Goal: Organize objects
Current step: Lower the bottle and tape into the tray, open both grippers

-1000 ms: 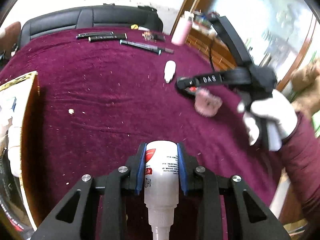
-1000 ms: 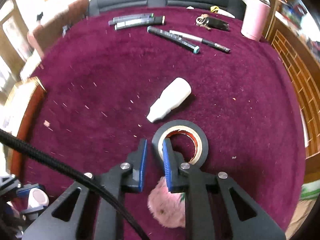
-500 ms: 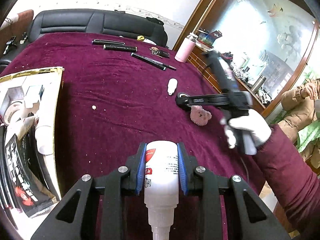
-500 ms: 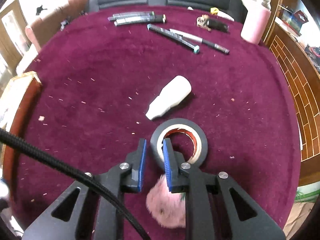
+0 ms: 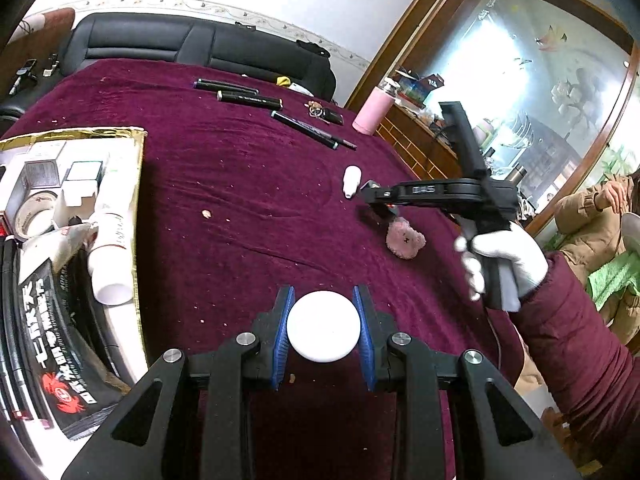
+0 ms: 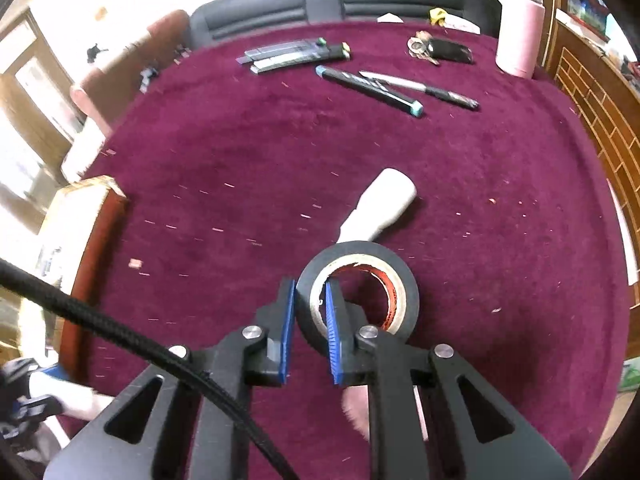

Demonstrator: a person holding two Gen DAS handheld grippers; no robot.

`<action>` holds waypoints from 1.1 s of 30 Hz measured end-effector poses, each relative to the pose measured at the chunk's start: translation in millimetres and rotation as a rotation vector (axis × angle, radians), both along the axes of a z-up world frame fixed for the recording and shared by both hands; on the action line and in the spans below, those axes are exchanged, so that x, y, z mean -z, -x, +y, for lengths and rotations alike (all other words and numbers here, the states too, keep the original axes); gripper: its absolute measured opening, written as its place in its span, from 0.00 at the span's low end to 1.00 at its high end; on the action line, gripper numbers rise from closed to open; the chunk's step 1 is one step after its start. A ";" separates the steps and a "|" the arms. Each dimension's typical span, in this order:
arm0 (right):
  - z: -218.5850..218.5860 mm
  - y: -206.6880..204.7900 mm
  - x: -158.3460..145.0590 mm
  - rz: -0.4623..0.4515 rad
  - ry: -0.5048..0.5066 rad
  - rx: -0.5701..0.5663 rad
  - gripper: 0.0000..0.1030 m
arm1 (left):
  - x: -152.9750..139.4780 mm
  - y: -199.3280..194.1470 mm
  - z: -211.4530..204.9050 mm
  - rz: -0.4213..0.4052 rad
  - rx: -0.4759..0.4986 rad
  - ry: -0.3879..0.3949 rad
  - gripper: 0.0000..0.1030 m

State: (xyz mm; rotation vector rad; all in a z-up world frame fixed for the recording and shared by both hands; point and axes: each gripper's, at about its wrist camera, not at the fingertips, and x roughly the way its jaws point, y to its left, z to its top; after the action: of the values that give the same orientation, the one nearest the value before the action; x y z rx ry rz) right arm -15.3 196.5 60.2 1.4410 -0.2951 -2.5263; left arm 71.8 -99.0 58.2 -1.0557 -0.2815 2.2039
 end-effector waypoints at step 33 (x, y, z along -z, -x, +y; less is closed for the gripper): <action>-294.0 -64.6 13.7 -0.054 0.393 -0.587 0.13 | -1.5 -48.3 -246.6 -0.042 -0.460 0.017 0.24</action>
State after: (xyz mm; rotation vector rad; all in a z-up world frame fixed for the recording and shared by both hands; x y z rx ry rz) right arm 49.3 -97.5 46.5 1.2165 -0.3015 -1.8425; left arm 120.0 -345.5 59.7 -1.1333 -0.5741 2.5919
